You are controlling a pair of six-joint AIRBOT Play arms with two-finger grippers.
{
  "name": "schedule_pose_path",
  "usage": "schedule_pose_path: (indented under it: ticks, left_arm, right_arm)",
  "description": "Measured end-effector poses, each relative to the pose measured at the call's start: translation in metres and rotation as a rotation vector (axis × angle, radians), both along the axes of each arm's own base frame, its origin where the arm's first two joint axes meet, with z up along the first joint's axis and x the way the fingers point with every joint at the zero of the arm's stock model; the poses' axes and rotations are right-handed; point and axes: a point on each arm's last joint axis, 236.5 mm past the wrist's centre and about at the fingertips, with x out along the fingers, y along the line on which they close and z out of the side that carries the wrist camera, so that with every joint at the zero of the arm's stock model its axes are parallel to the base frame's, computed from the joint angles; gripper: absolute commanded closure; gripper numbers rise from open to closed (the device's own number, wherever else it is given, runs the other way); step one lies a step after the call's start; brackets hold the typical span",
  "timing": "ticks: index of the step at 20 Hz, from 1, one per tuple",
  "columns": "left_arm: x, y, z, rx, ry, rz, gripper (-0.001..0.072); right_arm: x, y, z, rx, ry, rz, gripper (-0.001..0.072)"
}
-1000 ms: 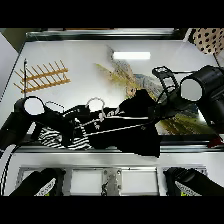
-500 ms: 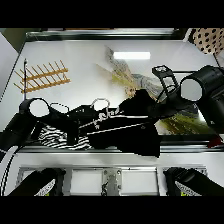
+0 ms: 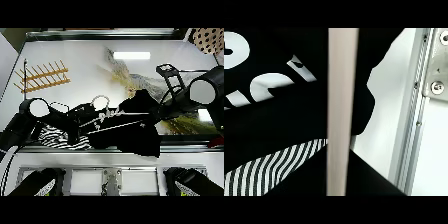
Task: Fold the clothes and pants, and hang the long-sleeved shirts on hangers.
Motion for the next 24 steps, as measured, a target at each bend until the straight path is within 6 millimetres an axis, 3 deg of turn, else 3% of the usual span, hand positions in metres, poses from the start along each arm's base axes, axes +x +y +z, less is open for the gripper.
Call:
schedule_pose_path:
  ticks: [6, 12, 17, 24]
  left_arm:
    - [0.002, -0.012, 0.003, -0.051, 0.011, 0.014, 0.0692]
    - [0.003, -0.024, -0.01, -0.051, 0.049, -0.001, 0.0692]
    - [0.01, -0.031, -0.012, -0.073, 0.04, 0.016, 0.0692]
    - [0.017, -0.032, -0.008, -0.104, 0.043, 0.051, 0.0692]
  right_arm:
    - [0.001, 0.005, 0.011, 0.03, -0.031, 0.009, 0.0692]
    - [0.007, 0.03, 0.022, 0.109, -0.085, 0.052, 0.0692]
    - [0.009, 0.073, 0.028, 0.224, -0.12, 0.125, 0.0692]
    - [0.006, 0.158, 0.038, 0.412, -0.186, 0.26, 0.0692]
